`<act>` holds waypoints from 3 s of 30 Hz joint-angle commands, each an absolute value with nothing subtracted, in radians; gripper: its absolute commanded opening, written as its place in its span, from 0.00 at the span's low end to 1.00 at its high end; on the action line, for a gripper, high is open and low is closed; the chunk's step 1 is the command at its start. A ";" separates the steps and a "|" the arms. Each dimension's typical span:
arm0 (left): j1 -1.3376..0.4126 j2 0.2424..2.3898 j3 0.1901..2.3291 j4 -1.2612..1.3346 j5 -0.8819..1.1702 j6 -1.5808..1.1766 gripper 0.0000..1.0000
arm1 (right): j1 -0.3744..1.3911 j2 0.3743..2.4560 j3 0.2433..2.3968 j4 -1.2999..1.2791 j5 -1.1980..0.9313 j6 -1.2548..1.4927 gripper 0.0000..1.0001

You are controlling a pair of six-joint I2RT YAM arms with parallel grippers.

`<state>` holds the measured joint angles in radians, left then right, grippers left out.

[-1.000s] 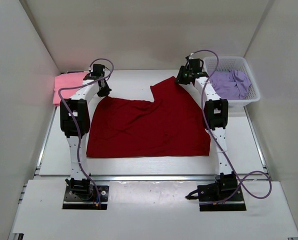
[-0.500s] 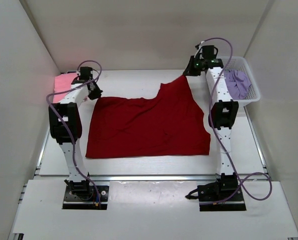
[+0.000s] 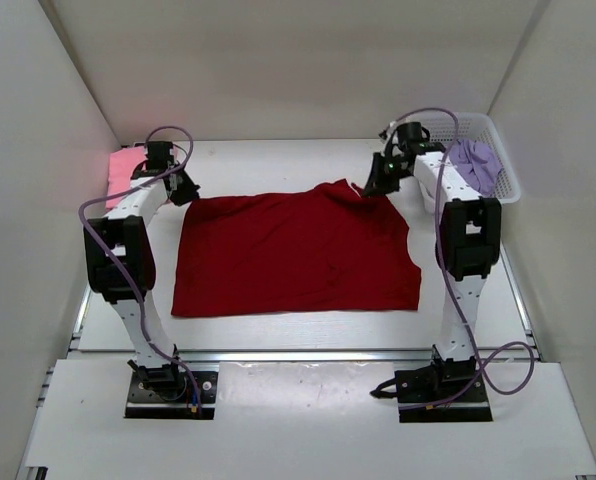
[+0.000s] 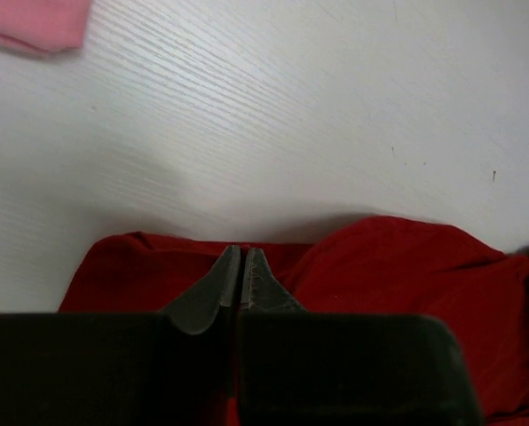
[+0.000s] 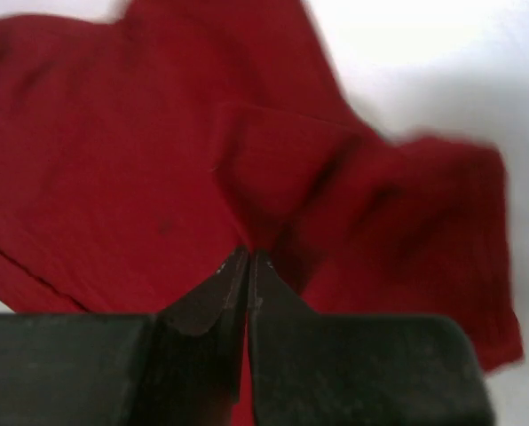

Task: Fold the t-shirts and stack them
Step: Grap the side of the flattened tshirt furthest away from the robot with both arms, then fold the flattened tshirt in 1/3 of the way

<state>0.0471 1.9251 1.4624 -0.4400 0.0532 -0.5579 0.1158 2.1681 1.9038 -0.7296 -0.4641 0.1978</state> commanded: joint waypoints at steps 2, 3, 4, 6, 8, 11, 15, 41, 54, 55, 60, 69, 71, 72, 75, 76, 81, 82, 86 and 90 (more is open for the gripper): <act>0.038 1.836 1.425 -0.422 0.107 -0.572 0.00 | 0.051 1.987 1.747 -0.535 -0.454 0.210 0.00; 0.046 1.827 1.427 -0.426 0.116 -0.577 0.00 | 0.052 1.958 1.718 -0.537 -0.445 0.216 0.00; 0.051 1.812 1.410 -0.419 0.127 -0.578 0.00 | 0.046 1.944 1.663 -0.520 -0.434 0.235 0.00; 0.070 1.775 1.367 -0.419 0.129 -0.581 0.00 | 0.037 1.825 1.523 -0.428 -0.436 0.274 0.00; 0.074 1.738 1.322 -0.400 0.126 -0.574 0.00 | 0.026 1.725 1.399 -0.335 -0.405 0.310 0.00; 0.103 1.686 1.238 -0.379 0.155 -0.600 0.00 | 0.002 1.573 1.195 -0.226 -0.443 0.382 0.00; 0.104 1.628 1.186 -0.391 0.138 -0.591 0.00 | -0.014 1.387 1.022 -0.169 -0.420 0.419 0.00; 0.182 1.361 0.766 -0.350 0.149 -0.606 0.02 | 0.041 0.900 0.431 -0.176 -0.310 0.529 0.00; 0.253 1.175 0.637 -0.189 0.181 -0.858 0.47 | 0.058 0.864 0.423 -0.216 -0.190 0.515 0.28; 0.226 1.163 0.643 -0.201 0.128 -0.848 0.48 | 0.077 0.873 0.436 -0.224 -0.184 0.511 0.29; 0.105 1.138 0.670 -0.181 0.025 -0.789 0.27 | 0.250 1.102 0.579 -0.128 -0.135 0.476 0.00; -0.058 1.250 0.634 -0.103 0.060 -0.801 0.24 | 0.342 1.511 0.834 0.026 -0.167 0.379 0.40; -0.020 1.247 0.617 -0.097 0.084 -0.796 0.23 | 0.368 1.554 0.860 0.046 -0.141 0.371 0.46; -0.005 1.253 0.608 -0.088 0.083 -0.790 0.23 | 0.382 1.578 0.874 0.052 -0.138 0.368 0.48; -0.040 1.269 0.609 -0.086 0.097 -0.787 0.23 | 0.397 1.637 0.916 0.045 -0.120 0.354 0.47; -0.052 1.278 0.612 -0.087 0.101 -0.788 0.23 | 0.394 1.652 0.925 0.032 -0.101 0.350 0.48; -0.071 1.269 0.554 -0.057 0.141 -0.807 0.23 | 0.408 1.715 0.957 0.015 -0.068 0.338 0.46; -0.081 1.272 0.552 -0.054 0.134 -0.805 0.23 | 0.416 1.717 0.957 0.014 -0.046 0.331 0.46; -0.118 1.261 0.542 -0.041 0.123 -0.807 0.24 | 0.430 1.720 0.971 -0.029 -0.003 0.321 0.24; -0.114 1.252 0.546 -0.041 0.127 -0.804 0.23 | 0.460 1.686 0.963 -0.080 0.030 0.325 0.08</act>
